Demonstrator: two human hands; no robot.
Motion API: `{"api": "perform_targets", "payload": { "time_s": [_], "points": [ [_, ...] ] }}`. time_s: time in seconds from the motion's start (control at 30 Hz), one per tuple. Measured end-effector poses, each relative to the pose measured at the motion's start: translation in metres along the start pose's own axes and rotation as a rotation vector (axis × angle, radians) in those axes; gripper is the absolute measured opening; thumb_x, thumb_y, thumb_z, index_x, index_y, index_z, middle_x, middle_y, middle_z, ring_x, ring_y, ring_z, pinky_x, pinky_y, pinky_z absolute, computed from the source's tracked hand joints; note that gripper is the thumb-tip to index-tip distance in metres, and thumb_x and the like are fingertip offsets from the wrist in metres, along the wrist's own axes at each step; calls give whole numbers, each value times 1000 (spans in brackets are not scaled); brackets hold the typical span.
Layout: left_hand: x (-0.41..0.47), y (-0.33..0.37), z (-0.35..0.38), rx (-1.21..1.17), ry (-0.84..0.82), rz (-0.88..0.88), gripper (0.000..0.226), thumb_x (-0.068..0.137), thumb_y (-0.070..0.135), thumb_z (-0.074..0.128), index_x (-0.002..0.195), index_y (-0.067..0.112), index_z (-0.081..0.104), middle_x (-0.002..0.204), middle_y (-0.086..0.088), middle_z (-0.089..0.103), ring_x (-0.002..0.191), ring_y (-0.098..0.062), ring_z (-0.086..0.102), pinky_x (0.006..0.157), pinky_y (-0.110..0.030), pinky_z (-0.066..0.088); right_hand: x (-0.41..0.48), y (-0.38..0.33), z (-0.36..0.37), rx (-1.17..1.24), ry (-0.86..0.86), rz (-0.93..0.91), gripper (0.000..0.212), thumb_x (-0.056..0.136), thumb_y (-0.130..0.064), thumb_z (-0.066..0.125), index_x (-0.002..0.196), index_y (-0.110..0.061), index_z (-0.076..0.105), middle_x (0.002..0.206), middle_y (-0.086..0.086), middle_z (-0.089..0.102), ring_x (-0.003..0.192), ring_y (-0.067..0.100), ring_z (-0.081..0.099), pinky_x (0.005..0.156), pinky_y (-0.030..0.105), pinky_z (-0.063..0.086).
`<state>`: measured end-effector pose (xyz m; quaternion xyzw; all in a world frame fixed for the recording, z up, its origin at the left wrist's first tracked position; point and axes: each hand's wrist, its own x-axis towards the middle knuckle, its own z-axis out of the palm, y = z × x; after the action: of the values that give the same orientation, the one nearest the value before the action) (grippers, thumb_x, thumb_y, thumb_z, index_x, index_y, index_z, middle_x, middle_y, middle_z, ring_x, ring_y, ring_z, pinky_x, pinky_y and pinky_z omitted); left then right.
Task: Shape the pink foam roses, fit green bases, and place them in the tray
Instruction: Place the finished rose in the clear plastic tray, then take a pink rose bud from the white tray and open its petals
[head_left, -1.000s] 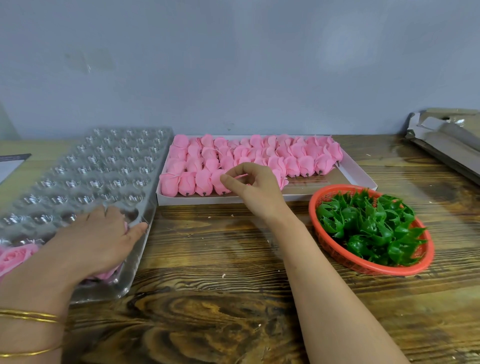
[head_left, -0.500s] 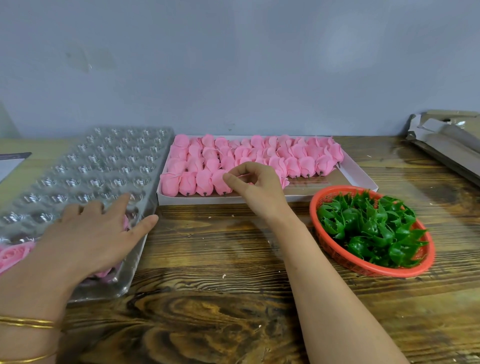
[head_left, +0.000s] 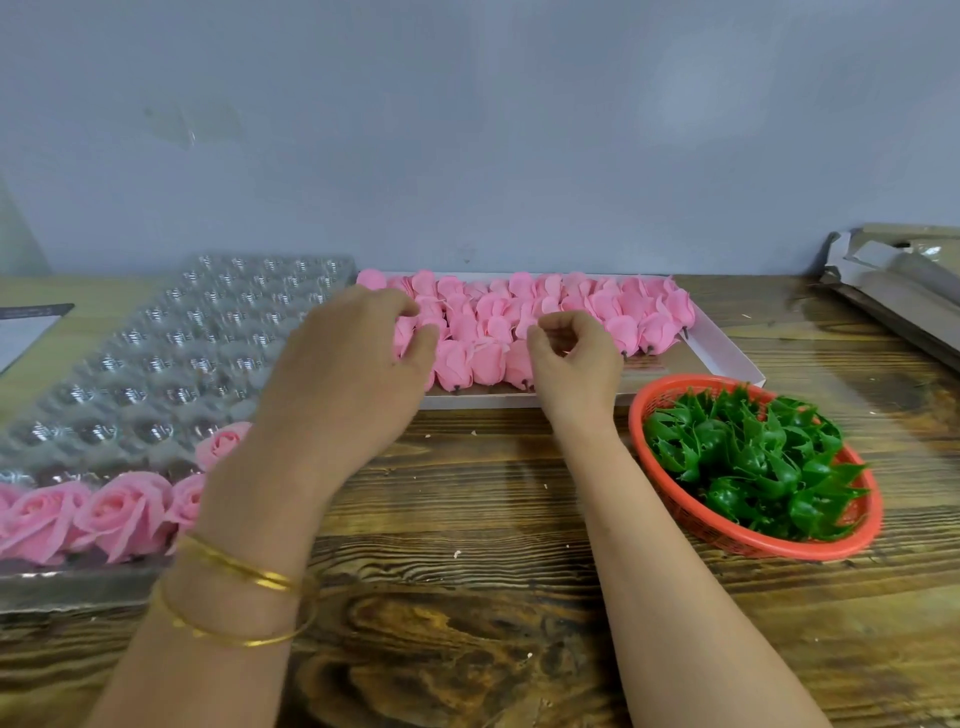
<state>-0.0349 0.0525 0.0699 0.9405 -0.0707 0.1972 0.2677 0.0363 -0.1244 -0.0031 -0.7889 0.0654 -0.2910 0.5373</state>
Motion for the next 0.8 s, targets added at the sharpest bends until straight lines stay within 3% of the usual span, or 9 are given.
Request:
{"api": "perform_targets", "payload": {
  "time_s": [0.1,0.2,0.27,0.33,0.47,0.6,0.8],
  "points": [
    [12,11,31,-190,88,23,19,96,15,56,107,13,71,97,3,66,91,-13,60,86,-32,51,2,3,0,-48,44,-2,10,91,-15,64,100,-16,62,82,-15,58,74,-5,53,64,0,37],
    [22,10,63,-249,124,-15,18,93,7,56,103,12,71,96,1,68,85,-10,58,72,-13,42,2,5,1,-103,71,13,23,92,-15,63,113,-7,64,100,2,66,88,9,59,76,13,39],
    [24,6,80,-285,133,-52,18,92,5,57,103,12,70,97,0,68,84,-9,57,69,-7,38,3,7,1,-146,69,20,28,93,-16,61,119,-5,61,110,7,66,100,16,60,84,22,43],
    [23,1,93,-322,138,-75,19,91,4,58,103,11,70,99,-1,69,86,-10,58,72,-9,41,3,9,1,-177,54,19,32,94,-16,60,123,-5,57,118,9,62,110,21,58,93,29,46],
    [21,-8,106,-343,150,-70,21,90,1,58,105,8,70,103,-5,69,92,-18,62,85,-31,52,4,11,-2,-290,41,10,45,93,-23,60,133,-5,48,131,11,53,119,25,51,93,30,41],
    [20,-16,109,-317,142,-33,21,89,0,59,106,7,69,102,-5,67,90,-16,61,84,-30,52,4,12,-7,-428,7,50,57,91,-32,62,136,-3,41,132,17,49,122,32,47,96,40,41],
    [15,-21,117,-310,168,-34,18,89,-2,59,98,8,71,90,5,61,83,-12,57,76,-21,44,6,13,-6,-557,-46,116,53,92,-33,59,125,5,42,123,25,54,115,40,50,96,46,42]
  ]
}}
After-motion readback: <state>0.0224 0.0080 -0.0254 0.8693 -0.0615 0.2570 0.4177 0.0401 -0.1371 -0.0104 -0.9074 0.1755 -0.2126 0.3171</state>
